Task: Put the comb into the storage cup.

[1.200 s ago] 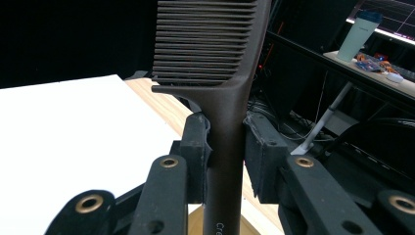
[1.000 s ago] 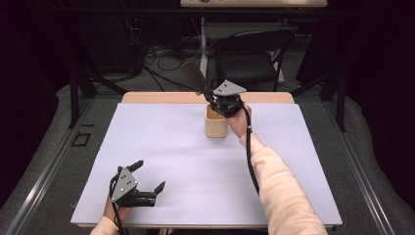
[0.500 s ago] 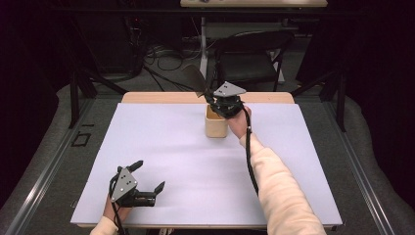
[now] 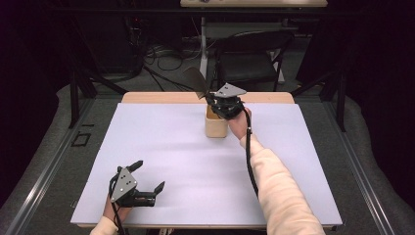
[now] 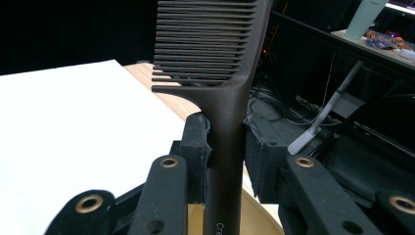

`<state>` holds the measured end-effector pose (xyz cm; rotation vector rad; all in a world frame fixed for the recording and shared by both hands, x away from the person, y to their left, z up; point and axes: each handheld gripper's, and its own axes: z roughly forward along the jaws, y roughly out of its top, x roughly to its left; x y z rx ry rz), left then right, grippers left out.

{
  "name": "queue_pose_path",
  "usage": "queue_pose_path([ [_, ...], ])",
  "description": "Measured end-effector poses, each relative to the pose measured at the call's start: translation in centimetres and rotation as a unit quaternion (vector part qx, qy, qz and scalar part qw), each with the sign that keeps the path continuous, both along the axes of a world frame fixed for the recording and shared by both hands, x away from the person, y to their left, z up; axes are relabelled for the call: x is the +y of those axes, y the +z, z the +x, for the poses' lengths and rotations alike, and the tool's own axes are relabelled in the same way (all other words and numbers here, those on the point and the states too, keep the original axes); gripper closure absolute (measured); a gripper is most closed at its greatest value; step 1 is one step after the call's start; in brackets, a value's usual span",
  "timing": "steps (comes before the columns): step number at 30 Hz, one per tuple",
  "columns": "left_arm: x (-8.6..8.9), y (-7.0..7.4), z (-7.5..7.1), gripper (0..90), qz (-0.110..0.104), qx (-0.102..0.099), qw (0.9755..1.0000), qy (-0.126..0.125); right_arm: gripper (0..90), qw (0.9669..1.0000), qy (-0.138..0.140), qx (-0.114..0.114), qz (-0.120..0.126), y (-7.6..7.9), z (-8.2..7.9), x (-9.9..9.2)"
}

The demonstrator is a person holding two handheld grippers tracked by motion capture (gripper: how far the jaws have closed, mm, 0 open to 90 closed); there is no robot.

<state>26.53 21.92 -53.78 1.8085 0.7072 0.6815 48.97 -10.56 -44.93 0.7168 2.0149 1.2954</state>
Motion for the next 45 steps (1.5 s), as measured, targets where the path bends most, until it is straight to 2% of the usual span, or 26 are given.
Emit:
queue_pose_path([
  [45, 0.0, 0.0, 0.0, 0.1, 0.001, 0.000, 1.0000, 0.000, 71.6, 0.9993, 0.002, 0.032, -0.021, -1.1, 0.4, -0.4],
])
